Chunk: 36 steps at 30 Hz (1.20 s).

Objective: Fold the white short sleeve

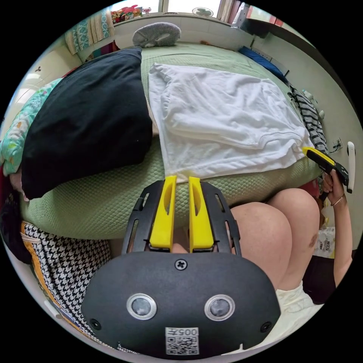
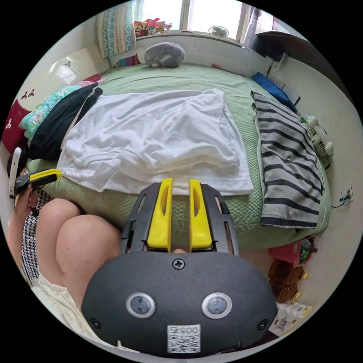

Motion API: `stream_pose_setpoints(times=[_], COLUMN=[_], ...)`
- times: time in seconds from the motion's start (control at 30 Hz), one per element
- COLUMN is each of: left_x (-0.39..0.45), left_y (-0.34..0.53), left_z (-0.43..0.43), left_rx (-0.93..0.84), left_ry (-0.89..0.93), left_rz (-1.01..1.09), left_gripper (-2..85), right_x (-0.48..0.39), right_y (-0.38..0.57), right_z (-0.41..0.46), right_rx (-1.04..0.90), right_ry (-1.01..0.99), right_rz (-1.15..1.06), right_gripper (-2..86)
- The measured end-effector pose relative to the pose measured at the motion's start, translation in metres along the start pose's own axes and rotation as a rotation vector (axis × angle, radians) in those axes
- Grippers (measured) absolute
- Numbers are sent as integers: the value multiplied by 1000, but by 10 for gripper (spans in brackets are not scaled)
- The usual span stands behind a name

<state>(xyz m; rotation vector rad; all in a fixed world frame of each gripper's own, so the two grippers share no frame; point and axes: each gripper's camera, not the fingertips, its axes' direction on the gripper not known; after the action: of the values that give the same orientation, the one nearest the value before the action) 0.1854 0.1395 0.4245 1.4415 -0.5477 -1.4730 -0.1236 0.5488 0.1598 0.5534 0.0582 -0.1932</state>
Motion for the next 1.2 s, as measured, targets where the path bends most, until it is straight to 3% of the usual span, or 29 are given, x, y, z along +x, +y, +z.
stream_pose_setpoints(times=[0.23, 0.53, 0.67, 0.87, 1.2], left_x=[14, 36, 102, 240, 438], left_y=[-1, 7, 2, -45, -105], left_z=[1, -9, -38, -55, -2], left_rx=[-22, -30, 43, 127, 91], left_ry=[-28, 45, 113, 258, 225], left_rz=[34, -12, 157, 396, 565], left_gripper=[50, 52, 68, 96, 141], right_x=[14, 66, 73, 71, 102], right_y=[7, 41, 88, 123, 147], right_z=[-17, -40, -64, -77, -113], right_rx=[-15, -13, 33, -28, -92], right_ry=[92, -62, -154, -135, -129], right_rz=[-34, 132, 218, 235, 237], right_gripper=[-15, 8, 17, 20, 6])
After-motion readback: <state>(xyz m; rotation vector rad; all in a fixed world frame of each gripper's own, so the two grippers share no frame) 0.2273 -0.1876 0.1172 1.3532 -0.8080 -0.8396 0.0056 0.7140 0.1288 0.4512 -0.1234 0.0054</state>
